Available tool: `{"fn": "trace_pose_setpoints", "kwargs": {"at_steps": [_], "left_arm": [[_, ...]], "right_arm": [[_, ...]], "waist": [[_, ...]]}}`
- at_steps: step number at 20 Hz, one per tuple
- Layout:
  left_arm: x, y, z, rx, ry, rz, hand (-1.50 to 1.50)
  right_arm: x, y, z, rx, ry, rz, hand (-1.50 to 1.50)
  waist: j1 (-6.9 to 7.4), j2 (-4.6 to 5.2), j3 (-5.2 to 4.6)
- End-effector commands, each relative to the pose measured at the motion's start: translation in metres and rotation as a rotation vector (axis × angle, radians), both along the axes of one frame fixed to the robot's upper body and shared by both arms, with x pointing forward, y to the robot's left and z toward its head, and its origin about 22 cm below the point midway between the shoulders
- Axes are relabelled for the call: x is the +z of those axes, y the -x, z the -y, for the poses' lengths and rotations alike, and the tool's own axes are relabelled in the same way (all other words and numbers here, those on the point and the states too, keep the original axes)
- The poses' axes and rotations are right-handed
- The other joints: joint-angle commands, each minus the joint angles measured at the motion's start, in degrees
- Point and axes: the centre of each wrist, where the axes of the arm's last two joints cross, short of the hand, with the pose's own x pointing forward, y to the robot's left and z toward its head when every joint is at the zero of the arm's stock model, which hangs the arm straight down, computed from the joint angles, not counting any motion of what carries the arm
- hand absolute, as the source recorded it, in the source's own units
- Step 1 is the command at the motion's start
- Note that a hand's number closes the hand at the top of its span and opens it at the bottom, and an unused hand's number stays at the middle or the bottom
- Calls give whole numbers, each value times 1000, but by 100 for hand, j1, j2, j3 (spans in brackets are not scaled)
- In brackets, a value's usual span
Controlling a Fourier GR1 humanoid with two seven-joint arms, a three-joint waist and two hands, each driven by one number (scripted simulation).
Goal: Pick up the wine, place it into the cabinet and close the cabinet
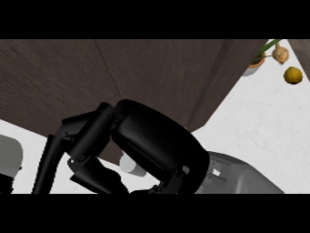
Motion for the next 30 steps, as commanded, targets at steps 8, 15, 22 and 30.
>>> {"fn": "trace_pose_setpoints", "kwargs": {"at_steps": [8,15,22,30], "left_arm": [[12,3,-9,-13,9,-5,150],[-13,-7,-10,-19,-23,-15,150],[2,-12,-3,9,-23,-1,150],[7,-16,1,-1,-23,-10,150]], "right_arm": [[-23,-70,-12,-144,-26,-122,150],[-54,-109,7,-175,10,-159,150],[-71,-147,45,-264,-1,-146,150],[-68,-169,65,-270,28,-94,150]], "waist": [[39,8,1],[-26,19,0],[-22,25,3],[5,54,2]]}}
